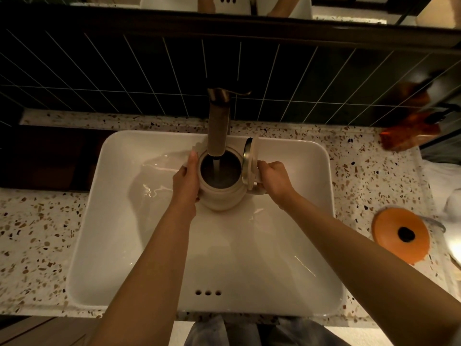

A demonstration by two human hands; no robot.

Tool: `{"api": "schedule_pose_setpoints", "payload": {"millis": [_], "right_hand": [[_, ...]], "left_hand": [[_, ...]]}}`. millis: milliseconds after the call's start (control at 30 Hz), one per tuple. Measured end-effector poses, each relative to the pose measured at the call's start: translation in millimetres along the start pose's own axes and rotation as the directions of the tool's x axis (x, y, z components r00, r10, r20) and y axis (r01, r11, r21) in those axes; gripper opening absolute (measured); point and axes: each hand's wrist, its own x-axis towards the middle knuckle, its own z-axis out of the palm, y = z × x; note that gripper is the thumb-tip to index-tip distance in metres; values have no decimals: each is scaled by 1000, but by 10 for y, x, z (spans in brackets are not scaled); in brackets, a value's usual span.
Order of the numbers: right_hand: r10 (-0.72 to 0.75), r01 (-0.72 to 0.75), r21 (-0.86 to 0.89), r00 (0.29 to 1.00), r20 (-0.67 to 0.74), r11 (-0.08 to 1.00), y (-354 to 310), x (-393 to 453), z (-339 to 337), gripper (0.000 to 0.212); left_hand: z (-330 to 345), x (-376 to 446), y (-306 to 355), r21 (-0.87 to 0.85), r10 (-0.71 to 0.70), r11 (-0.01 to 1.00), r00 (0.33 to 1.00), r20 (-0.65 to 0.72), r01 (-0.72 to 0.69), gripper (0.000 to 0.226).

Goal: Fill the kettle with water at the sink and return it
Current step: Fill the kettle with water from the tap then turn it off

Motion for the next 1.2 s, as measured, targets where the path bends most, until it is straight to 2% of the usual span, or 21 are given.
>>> {"api": "schedule_pose_setpoints", "payload": {"millis": [433, 767, 933, 1200], "right_hand": [[-8, 8, -5, 1000, -14, 1000, 24, 26, 14, 38], [-24, 24, -11, 1000, -8, 1000, 19, 34, 17, 33], [-34, 33, -13, 999, -14, 999, 27, 54, 9, 39], [-17, 17, 5, 1000, 1, 1000, 14, 59, -2, 33]], "left_hand": [[-8, 10, -12, 1, -2, 1000, 1000, 3, 2, 31], [-15, 14, -11, 9, -25, 1000, 1000, -7, 25, 46], [-14, 35, -11, 5, -16, 1000, 1000, -14, 16, 36], [-1, 51, -14, 12, -14, 1000, 1000, -16, 14, 37]]}}
